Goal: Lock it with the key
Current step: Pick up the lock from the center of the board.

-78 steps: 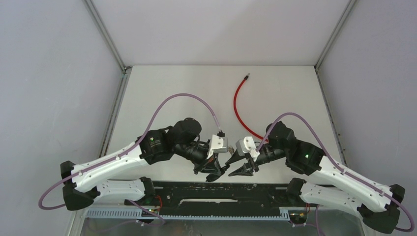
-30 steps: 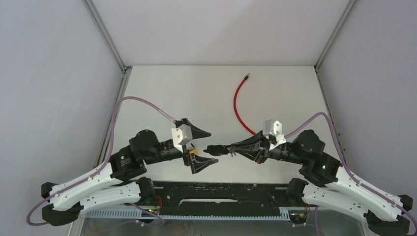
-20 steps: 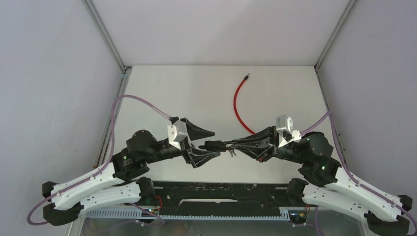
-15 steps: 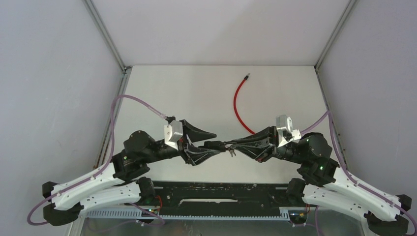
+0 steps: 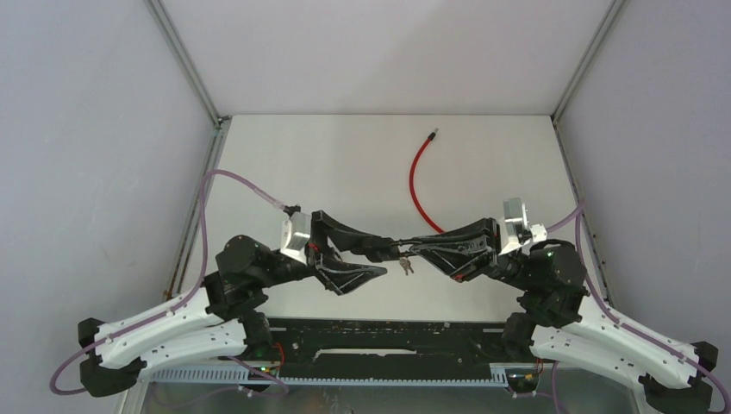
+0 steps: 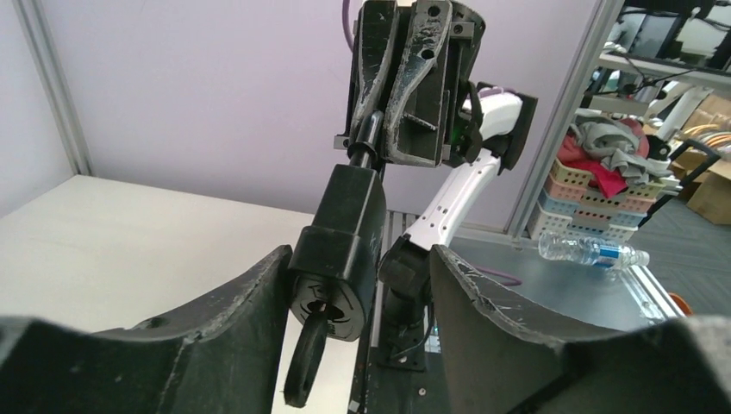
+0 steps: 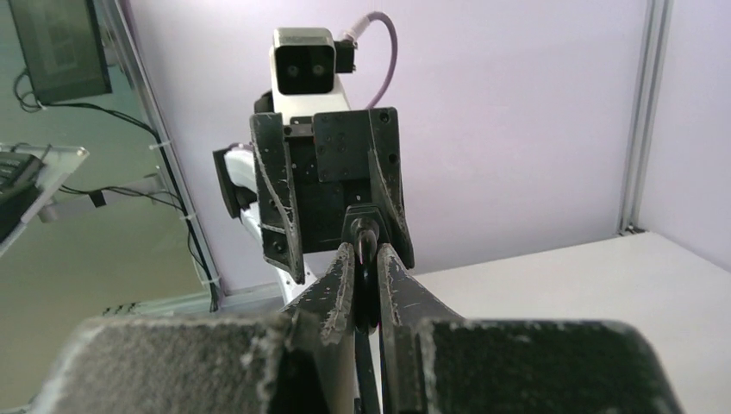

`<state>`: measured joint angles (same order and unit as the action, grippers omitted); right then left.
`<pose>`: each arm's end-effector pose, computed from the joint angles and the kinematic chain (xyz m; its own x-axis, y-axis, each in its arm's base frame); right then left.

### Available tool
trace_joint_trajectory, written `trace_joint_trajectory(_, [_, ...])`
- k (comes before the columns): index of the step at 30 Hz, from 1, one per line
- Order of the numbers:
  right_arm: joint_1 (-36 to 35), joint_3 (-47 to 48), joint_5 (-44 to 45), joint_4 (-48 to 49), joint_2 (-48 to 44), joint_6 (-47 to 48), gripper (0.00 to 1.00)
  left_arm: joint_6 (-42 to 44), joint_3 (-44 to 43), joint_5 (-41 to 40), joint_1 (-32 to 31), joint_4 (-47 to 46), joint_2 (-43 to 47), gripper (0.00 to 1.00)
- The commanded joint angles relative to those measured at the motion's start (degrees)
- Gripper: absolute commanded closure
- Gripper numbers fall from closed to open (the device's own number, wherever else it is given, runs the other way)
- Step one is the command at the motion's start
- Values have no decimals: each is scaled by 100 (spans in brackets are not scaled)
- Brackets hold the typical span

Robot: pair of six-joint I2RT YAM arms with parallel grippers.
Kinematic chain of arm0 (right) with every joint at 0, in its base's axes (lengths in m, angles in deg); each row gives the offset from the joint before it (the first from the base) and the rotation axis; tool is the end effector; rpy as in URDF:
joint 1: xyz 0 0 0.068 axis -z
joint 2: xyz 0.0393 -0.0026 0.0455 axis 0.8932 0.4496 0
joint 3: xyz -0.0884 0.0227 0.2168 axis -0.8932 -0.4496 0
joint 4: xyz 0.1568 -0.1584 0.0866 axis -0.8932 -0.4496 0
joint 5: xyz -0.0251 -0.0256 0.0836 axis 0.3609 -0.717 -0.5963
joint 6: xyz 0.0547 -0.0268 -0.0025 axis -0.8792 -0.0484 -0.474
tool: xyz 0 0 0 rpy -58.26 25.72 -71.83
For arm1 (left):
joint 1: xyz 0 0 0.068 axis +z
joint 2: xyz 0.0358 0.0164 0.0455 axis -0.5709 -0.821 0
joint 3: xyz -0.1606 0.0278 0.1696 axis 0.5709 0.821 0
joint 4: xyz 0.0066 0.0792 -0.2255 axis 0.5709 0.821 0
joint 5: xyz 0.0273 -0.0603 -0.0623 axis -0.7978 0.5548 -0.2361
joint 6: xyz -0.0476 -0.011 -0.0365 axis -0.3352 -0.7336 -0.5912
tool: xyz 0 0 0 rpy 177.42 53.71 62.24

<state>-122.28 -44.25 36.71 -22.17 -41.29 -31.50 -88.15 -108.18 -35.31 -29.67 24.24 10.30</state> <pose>0.0665 0.1369 0.3681 -0.0693 0.4704 -0.8798 -0.9809 0.1284 0.1458 0.0624 -0.1623 0.3626 -0.0970 -0.3059 -0.9471 0.9875 0.0893 -0.1300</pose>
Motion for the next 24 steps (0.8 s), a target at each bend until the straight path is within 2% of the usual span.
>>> trace_joint_trajectory(1, [-2,136,110,1219,-131,-261,100,-227,40,190,-2,-548,-47,41])
trace_joint_trajectory(5, [0,131,87,1136,-135,-265,100,-337,29,282,-2,-766,-156,63])
trace_joint_trajectory(10, [1,-4,162,1316,-193,-339,100,-542,54,384,-2,-1080,-274,66])
trace_joint_trajectory(11, [0,-8,163,1310,-187,-340,100,-585,54,421,-2,-1147,-302,71])
trace_joint_trajectory(14, [1,-15,118,1207,-200,-244,100,-684,45,478,-2,-1272,-352,94])
trace_joint_trajectory(15, [3,-14,94,1108,-217,-145,100,-705,45,483,-2,-1300,-362,97])
trace_joint_trajectory(18, [3,47,-26,375,-338,431,100,-696,0,485,-2,-1232,-339,100])
trace_joint_trajectory(24, [1,642,121,-2004,-234,1713,100,-532,-180,532,-2,-688,-309,100])
